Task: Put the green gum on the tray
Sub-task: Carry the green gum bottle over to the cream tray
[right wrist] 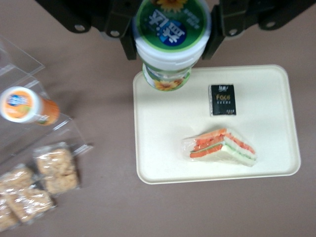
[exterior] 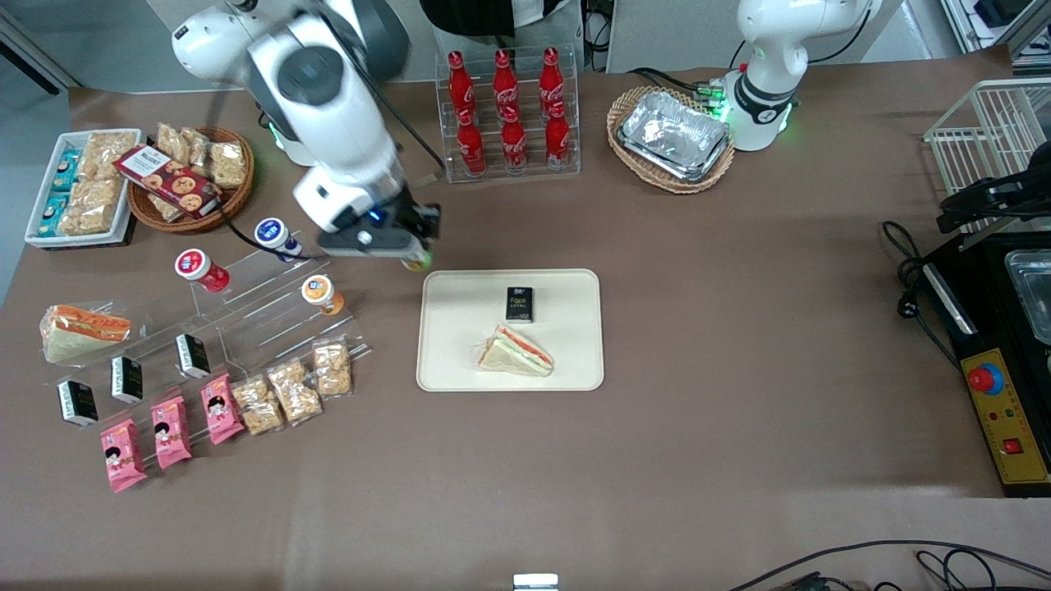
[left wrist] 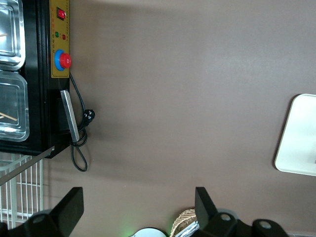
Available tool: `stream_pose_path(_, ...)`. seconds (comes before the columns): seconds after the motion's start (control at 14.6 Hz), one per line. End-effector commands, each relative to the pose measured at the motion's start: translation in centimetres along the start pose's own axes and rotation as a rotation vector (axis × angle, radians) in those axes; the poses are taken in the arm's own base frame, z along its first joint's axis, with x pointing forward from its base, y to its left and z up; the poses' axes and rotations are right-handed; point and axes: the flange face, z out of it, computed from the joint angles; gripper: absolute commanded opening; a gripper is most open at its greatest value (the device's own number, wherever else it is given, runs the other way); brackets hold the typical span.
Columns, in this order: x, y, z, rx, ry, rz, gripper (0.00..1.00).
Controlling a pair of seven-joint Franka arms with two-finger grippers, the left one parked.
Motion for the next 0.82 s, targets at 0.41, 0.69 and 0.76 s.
stream_pose_path(0.41,-1.9,-1.8,20.2,-0.020,0.075,0.039,0.21)
stream_pose_path(0.69,-1.6,-1.7,23.5,-0.018,0.078,0.042,0.21)
stream_pose_path(0.76,-1.5,-1.7,24.1,-0.013,0.082,0.046,0.22)
